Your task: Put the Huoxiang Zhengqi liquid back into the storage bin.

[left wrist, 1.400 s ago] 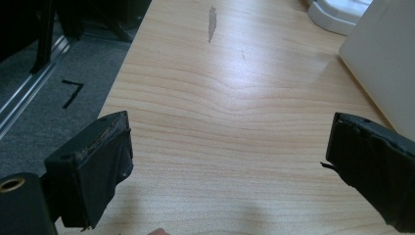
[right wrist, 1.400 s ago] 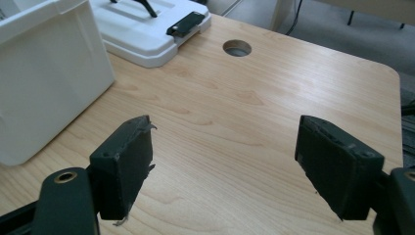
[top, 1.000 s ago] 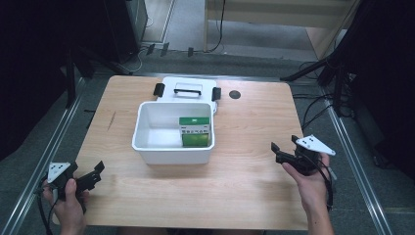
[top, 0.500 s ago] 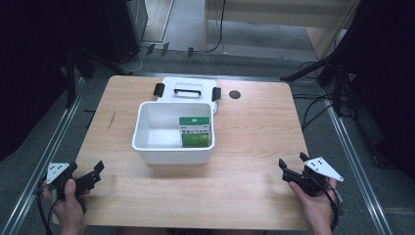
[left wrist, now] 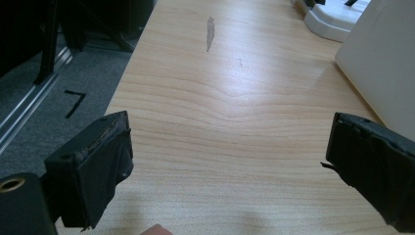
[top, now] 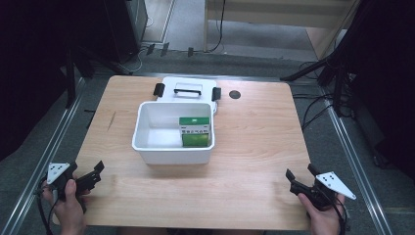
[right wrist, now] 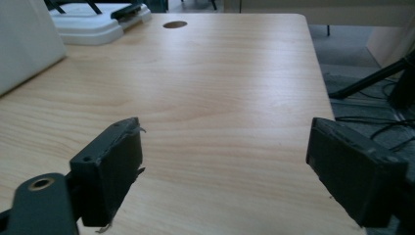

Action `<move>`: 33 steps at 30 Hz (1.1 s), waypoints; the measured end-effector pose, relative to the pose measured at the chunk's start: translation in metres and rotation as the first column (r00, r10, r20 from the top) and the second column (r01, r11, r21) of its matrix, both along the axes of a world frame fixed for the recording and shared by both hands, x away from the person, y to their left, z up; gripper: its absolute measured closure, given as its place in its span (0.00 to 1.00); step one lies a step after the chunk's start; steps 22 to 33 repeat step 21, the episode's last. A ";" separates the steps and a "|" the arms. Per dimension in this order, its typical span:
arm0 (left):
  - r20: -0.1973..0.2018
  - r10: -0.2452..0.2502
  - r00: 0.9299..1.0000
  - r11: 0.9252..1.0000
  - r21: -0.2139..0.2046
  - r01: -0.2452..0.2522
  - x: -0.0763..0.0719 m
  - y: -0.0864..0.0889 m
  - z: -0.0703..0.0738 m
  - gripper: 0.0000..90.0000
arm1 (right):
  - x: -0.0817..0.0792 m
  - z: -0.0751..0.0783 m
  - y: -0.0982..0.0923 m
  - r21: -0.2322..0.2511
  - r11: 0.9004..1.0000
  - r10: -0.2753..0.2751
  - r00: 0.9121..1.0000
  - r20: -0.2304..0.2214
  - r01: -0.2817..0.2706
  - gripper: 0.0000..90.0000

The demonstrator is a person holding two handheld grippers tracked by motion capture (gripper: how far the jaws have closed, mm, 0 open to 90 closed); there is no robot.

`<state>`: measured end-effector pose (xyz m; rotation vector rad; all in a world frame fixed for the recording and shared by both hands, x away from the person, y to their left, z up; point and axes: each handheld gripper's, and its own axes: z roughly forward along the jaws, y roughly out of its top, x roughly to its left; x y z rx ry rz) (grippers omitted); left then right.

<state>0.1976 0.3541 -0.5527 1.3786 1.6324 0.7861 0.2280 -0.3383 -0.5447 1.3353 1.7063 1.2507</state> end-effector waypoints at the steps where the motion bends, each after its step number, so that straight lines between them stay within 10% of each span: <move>1: -0.003 -0.002 1.000 1.000 -0.003 0.002 0.000 0.000 0.000 0.05 | -0.002 0.000 -0.001 -0.014 1.000 -0.006 1.000 -0.005 0.006 0.15; 11: -0.001 -0.006 1.000 1.000 -0.003 0.006 0.000 0.000 0.000 0.05 | -0.021 -0.001 0.001 0.044 0.987 -0.153 0.988 -0.010 0.153 0.13; 33: -0.001 -0.005 1.000 1.000 0.006 0.005 0.000 0.000 0.000 0.05 | -0.018 -0.001 -0.001 0.075 0.982 -0.169 0.985 -0.033 0.171 0.02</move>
